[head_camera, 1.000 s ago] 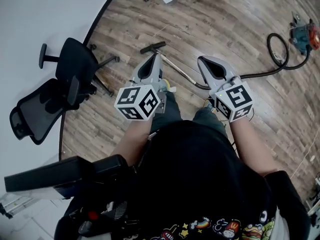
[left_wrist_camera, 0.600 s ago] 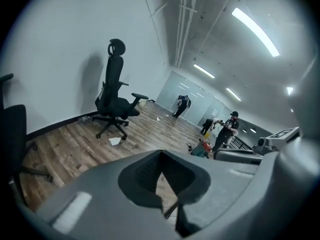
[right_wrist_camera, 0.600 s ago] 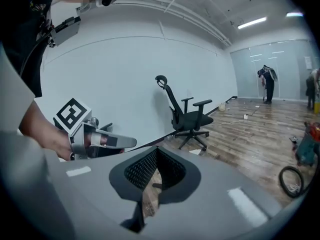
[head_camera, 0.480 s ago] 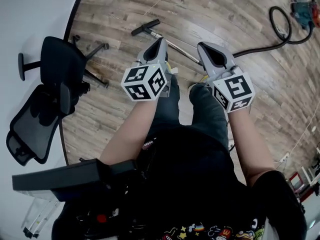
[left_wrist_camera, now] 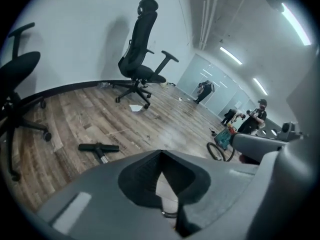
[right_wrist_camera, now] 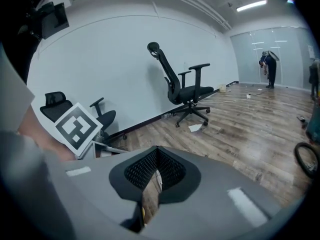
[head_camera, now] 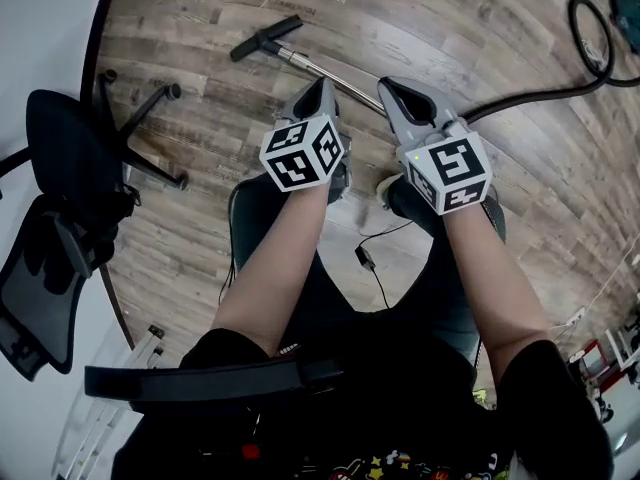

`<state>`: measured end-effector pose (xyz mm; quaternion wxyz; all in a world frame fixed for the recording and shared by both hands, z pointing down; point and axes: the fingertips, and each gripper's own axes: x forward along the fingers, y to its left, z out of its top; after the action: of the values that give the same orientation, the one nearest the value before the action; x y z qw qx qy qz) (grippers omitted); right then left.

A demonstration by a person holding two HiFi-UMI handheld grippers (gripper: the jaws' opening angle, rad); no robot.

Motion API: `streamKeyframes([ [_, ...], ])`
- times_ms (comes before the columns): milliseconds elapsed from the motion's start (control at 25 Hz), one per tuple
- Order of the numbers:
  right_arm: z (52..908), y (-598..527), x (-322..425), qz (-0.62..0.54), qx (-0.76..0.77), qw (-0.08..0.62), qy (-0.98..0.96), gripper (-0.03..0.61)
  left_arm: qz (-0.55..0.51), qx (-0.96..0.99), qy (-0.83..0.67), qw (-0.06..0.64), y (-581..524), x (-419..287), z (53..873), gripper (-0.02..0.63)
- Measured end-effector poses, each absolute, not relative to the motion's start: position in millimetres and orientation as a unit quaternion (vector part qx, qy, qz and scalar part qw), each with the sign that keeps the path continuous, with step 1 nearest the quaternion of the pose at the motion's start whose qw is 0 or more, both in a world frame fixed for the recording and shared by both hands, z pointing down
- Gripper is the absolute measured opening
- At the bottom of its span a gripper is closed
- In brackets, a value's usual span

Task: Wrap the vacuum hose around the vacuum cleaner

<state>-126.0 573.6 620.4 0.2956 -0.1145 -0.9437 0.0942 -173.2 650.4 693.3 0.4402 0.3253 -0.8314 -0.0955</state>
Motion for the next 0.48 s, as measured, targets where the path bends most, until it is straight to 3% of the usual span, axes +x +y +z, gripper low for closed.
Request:
streamKeyframes([
  [480, 864, 560, -134, 0.127, -0.097, 0.366, -0.917, 0.023, -0.117, 0.161, -0.796, 0.572, 668, -174, 995, 0.0],
])
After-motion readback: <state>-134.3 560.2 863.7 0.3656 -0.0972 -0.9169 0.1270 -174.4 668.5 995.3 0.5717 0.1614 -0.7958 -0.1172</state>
